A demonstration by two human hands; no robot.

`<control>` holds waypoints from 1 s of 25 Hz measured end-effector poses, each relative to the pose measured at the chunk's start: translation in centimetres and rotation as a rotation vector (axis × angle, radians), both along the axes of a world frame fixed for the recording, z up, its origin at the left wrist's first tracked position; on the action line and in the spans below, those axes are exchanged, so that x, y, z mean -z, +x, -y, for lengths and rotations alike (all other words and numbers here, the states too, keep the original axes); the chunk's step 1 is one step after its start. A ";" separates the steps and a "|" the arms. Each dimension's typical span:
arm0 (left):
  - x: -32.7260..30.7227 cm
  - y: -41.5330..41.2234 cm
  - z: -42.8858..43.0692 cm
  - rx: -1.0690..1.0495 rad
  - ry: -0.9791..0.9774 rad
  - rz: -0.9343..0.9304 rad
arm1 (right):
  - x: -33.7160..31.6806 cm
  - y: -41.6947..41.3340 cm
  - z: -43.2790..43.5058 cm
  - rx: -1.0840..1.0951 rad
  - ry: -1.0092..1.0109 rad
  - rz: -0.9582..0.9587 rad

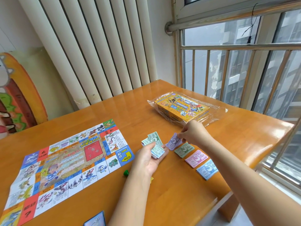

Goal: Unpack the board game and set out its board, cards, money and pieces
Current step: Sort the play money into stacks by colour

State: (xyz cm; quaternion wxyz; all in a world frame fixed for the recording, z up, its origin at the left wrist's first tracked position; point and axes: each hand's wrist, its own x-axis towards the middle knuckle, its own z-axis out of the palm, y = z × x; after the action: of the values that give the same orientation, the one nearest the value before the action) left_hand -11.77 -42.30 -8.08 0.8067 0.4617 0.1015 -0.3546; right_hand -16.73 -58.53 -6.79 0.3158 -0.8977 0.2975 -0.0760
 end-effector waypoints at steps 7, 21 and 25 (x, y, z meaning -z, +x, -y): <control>0.4 0.2 0.2 -0.017 -0.040 -0.039 | -1.0 1.0 -0.7 -0.144 -0.297 -0.104; -0.2 -0.5 -0.4 -0.023 0.046 0.157 | -2.1 0.9 -1.4 -0.162 -0.106 0.116; -1.4 -1.7 -0.8 0.060 0.095 0.436 | -2.6 -2.5 -1.9 -0.201 0.418 0.339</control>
State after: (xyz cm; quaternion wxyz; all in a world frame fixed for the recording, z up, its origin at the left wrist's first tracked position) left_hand -13.48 -41.51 -6.64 0.7761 0.5676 -0.0726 -0.2649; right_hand -19.26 -56.61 -4.22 0.5454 -0.8125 0.1591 -0.1304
